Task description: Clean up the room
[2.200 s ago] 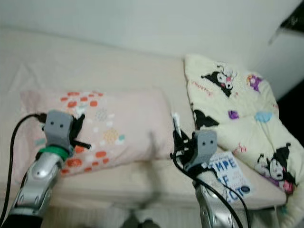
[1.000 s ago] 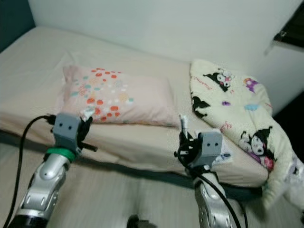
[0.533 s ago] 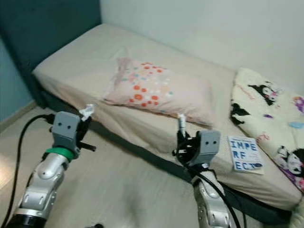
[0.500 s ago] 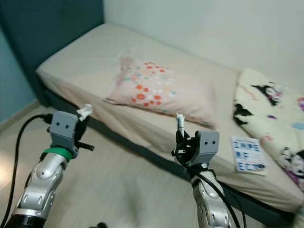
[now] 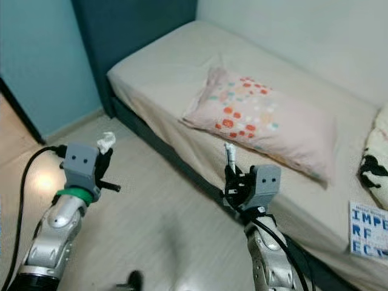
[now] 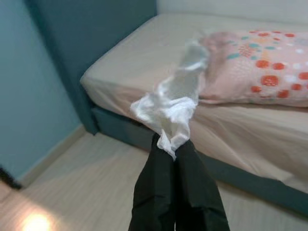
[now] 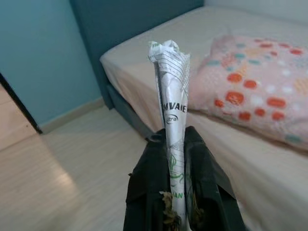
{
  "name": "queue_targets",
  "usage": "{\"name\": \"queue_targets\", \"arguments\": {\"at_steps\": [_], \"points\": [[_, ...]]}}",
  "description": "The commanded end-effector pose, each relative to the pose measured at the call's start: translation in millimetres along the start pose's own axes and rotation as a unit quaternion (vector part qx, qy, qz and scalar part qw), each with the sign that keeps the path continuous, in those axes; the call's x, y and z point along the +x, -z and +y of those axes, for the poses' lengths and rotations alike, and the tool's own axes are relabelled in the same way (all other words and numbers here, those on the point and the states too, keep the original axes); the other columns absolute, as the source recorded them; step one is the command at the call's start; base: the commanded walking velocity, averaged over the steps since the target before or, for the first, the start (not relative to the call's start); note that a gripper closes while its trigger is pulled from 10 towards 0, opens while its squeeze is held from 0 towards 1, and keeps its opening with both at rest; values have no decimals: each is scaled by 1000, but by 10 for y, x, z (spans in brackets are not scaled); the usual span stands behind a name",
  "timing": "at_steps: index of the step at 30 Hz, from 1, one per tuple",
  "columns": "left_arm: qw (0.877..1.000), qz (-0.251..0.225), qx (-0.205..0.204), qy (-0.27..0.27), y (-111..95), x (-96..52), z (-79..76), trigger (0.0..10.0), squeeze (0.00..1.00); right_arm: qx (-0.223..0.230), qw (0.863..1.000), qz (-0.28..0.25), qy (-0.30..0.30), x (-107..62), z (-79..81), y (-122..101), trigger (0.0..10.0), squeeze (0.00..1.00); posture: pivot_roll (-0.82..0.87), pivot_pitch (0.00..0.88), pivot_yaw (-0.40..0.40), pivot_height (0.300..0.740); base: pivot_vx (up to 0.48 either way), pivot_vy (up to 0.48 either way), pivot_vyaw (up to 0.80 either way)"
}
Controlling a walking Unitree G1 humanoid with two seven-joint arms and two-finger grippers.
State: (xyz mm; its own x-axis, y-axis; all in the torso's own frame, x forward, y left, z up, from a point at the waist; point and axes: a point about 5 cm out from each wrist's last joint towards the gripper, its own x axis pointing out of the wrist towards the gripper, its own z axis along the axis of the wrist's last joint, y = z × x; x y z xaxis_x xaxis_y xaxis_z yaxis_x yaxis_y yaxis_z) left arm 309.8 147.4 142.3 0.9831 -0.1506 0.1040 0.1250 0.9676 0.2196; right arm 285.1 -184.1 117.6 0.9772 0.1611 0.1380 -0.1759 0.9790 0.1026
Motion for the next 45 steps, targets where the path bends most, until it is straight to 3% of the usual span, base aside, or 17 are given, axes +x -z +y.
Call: {"name": "queue_targets", "arguments": {"at_steps": [1, 5, 10, 19, 32, 45], "points": [[1000, 23, 2, -6, 122, -49, 17, 10000, 0, 1, 1000, 19, 1, -53, -6, 98, 10000, 0, -62, 84, -65, 740, 0, 0, 769], [997, 60, 36, -12, 359, -147, 33, 10000, 0, -5, 998, 53, 18, -112, -85, 275, 10000, 0, -62, 84, -65, 740, 0, 0, 764], [995, 81, 43, -29, 459, -201, 78, 10000, 0, -2, 998, 55, 22, -109, -112, 289, 10000, 0, -56, 83, -61, 740, 0, 0, 763], [995, 73, 45, -41, 415, -172, 115, 10000, 0, 9, 999, 29, -10, 31, 19, 162, 10000, 0, -48, 87, -59, 740, 0, 0, 762], [996, 62, 50, -48, 390, -152, 136, 10000, 0, 17, 1000, 21, -10, 52, 37, 162, 10000, 0, -45, 94, -58, 740, 0, 0, 756], [996, 60, 50, -49, 376, -122, 141, 10000, 0, 18, 999, 27, -22, 76, 132, 179, 10000, 0, -45, 94, -58, 740, 432, 0, 229]]}}
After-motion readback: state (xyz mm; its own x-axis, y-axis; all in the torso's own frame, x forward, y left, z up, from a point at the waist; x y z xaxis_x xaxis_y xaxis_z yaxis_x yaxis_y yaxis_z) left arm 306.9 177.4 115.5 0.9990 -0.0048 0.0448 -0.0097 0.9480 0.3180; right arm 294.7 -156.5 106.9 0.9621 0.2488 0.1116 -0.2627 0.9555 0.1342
